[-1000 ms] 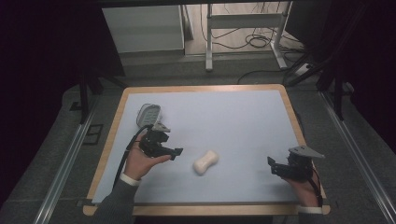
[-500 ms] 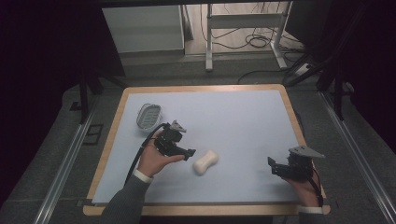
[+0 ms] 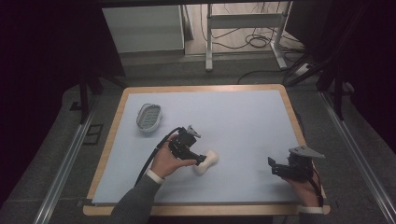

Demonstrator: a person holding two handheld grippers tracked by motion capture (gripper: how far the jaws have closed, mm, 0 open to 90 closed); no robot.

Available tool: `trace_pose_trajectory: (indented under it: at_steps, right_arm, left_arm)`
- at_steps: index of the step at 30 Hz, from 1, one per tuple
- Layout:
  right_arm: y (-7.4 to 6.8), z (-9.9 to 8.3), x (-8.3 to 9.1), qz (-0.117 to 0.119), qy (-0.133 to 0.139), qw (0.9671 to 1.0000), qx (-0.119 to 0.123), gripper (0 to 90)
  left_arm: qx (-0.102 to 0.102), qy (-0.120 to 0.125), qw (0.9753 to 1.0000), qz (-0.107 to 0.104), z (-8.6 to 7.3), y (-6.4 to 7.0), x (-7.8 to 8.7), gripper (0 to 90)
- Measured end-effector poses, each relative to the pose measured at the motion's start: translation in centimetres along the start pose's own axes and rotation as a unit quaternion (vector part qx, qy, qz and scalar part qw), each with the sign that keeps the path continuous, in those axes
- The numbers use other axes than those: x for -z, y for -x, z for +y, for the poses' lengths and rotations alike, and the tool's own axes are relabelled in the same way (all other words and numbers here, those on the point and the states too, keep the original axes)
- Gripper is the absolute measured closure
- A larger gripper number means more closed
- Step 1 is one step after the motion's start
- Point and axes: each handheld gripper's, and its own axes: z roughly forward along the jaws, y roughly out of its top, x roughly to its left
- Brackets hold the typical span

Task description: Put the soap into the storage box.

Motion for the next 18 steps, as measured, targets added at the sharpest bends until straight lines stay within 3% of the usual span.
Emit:
trace_pose_trajectory:
  at_steps: [11,18]
  right_arm:
    - [0.0,-0.1,-0.1,0.000,-0.002,1.0000,0.002,8.4]
    - [0.0,-0.1,-0.1,-0.002,-0.005,1.0000,-0.001,8.4]
  left_arm:
    - [-0.007,-0.017,0.9998,-0.008,0.3,0.9,-1.4,23.3]
    - [-0.020,-0.046,0.9987,-0.005,0.5,1.4,-2.8,26.4]
